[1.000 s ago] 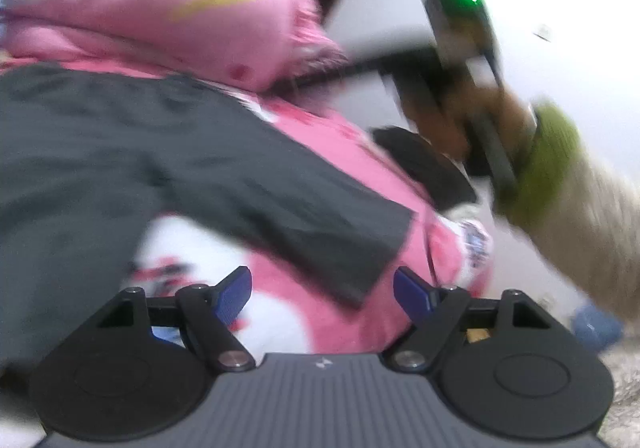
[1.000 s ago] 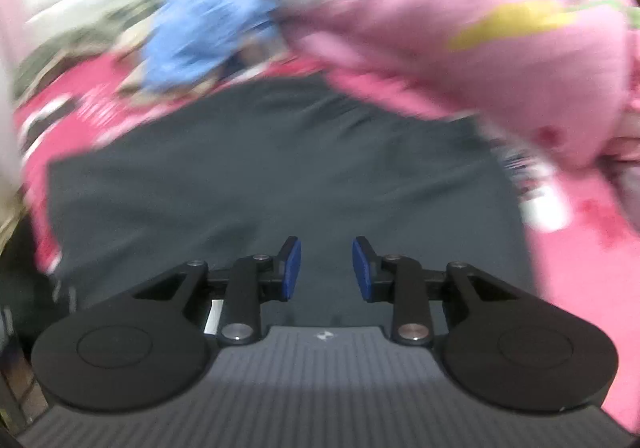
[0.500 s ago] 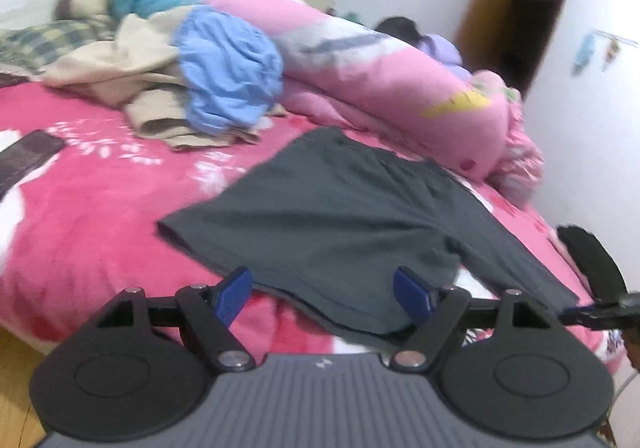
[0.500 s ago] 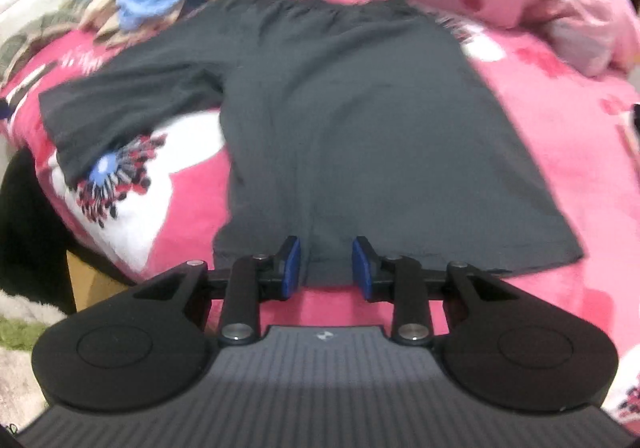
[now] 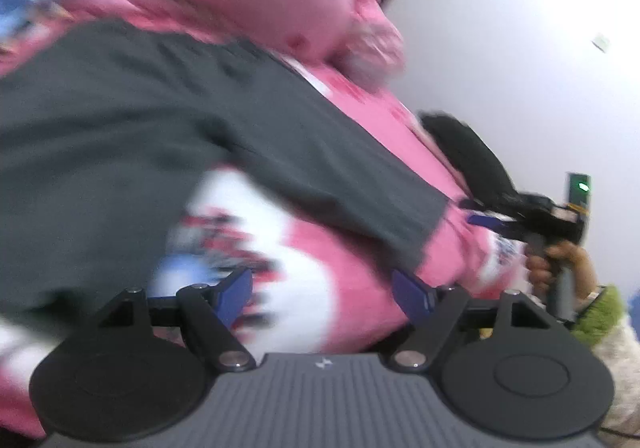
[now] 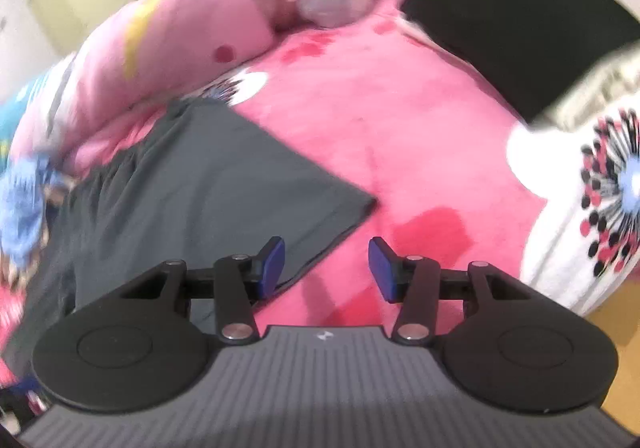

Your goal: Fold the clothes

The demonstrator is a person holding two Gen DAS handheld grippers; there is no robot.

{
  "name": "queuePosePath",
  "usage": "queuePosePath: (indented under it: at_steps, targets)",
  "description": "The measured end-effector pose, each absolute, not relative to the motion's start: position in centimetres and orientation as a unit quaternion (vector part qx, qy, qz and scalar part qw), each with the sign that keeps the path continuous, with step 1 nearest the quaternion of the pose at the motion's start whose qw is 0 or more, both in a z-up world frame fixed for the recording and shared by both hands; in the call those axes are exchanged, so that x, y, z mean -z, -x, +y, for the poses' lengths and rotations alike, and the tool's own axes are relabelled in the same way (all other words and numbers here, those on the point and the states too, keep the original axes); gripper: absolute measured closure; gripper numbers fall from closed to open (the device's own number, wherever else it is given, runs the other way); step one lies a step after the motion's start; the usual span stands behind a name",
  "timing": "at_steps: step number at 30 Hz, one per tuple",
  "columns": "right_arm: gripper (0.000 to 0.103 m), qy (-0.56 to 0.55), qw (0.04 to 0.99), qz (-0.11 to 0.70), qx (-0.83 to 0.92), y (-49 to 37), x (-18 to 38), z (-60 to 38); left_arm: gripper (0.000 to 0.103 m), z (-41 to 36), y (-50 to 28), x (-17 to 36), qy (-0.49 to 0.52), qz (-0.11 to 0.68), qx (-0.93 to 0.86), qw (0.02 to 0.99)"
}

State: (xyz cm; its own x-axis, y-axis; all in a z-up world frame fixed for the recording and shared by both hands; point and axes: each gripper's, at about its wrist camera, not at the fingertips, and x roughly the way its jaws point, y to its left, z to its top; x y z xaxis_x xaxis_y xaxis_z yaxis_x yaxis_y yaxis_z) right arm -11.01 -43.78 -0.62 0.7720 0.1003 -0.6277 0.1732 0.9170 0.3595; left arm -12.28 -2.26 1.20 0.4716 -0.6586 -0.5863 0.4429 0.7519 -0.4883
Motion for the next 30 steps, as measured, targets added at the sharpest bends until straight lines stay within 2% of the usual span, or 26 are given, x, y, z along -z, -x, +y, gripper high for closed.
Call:
queuePosePath:
  at_steps: [4,7,9,10,11,12,14,15,16,19,25,30]
  targets:
    - [0.057,-0.247,0.908,0.337,0.036,8.8,2.1,-45.9,0.029,-6.8,9.9,-0.2,0.143,0.434,0.367,0.810]
    - [0.058,-0.279,0.898,0.337,0.047,7.2,3.2,-47.6,0.036,-9.0,8.8,1.0,0.138,0.462,0.362,0.798]
    - [0.058,-0.280,0.897,0.339,0.048,6.4,3.4,-47.9,0.037,-9.3,8.8,1.6,0.143,0.468,0.353,0.797]
    - [0.060,-0.278,0.897,0.341,0.047,6.1,3.6,-47.9,0.041,-9.4,8.9,1.7,0.147,0.469,0.350,0.798]
    - [0.067,-0.267,0.899,0.345,0.044,6.0,3.6,-47.6,0.050,-9.5,9.0,1.8,0.147,0.468,0.350,0.798]
    - [0.073,-0.255,0.901,0.349,0.041,5.8,3.6,-47.1,0.054,-9.6,9.2,1.8,0.147,0.468,0.351,0.798]
    - [0.092,-0.231,0.905,0.355,0.037,5.7,3.7,-46.3,0.071,-9.8,9.5,2.0,0.148,0.470,0.355,0.795]
    - [0.096,-0.221,0.907,0.357,0.036,5.7,3.7,-45.9,0.086,-10.0,9.5,2.2,0.149,0.473,0.356,0.792]
    - [0.101,-0.213,0.909,0.355,0.037,5.7,3.5,-45.6,0.095,-10.2,9.4,2.3,0.150,0.477,0.355,0.790]
    - [0.102,-0.205,0.918,0.339,0.036,5.5,2.3,-45.1,0.099,-10.4,9.3,2.2,0.159,0.477,0.354,0.788]
    - [0.102,-0.174,0.950,0.260,0.024,6.9,-3.8,-45.0,0.099,-9.5,9.9,0.2,0.204,0.453,0.388,0.776]
    - [0.102,-0.145,0.939,0.303,0.072,6.4,-1.0,-45.9,0.100,-9.9,9.7,3.0,0.215,0.493,0.382,0.751]
